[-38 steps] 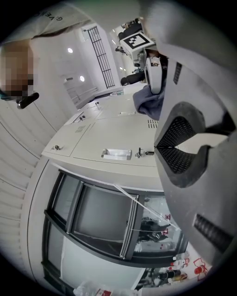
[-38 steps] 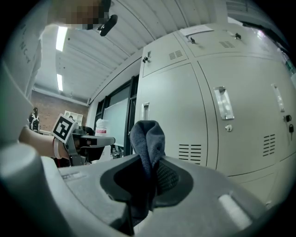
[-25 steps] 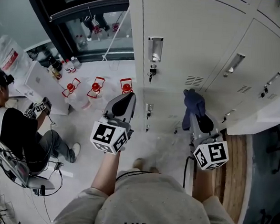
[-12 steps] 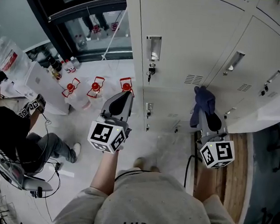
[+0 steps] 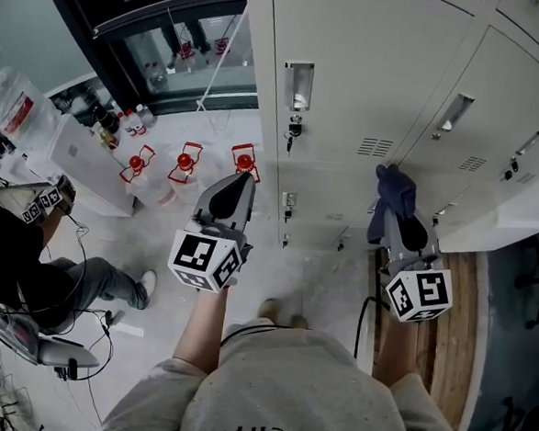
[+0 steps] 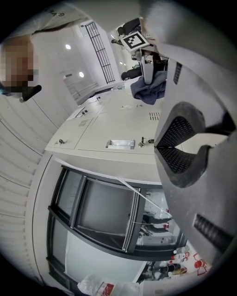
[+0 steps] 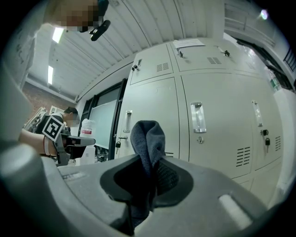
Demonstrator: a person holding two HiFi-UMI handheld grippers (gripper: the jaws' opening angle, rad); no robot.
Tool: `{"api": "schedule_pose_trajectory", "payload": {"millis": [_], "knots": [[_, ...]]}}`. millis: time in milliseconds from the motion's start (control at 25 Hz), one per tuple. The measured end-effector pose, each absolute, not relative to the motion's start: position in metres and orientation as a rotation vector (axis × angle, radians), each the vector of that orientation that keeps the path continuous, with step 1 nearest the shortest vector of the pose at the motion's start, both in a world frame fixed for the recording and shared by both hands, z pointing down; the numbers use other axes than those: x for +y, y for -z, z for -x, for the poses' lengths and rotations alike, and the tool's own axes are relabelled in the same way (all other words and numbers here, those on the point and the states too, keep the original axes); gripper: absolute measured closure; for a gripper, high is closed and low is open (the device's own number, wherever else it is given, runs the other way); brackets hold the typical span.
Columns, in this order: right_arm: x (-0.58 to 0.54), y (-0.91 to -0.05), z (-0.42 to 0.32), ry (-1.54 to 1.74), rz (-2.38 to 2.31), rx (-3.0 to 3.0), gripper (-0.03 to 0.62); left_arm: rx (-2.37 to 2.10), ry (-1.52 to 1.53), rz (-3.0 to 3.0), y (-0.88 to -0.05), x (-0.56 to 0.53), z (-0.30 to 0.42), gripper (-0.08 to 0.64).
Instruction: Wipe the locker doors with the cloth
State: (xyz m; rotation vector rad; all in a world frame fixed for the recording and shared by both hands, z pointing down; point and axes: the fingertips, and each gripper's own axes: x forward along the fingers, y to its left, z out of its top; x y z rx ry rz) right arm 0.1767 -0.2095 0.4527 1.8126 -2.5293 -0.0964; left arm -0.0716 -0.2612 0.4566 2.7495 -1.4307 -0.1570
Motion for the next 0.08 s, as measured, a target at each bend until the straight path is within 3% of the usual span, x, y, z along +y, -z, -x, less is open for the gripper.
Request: {"api": "schedule_pose_trajectory", "payload": {"millis": [80], "knots": [[-0.2093, -0.4549, -0.1767, 0.088, -1.814, -2.526, 0.532, -1.43, 0.155, -2.745, -0.4581, -0.2606, 0.0727, 0.561]]}}
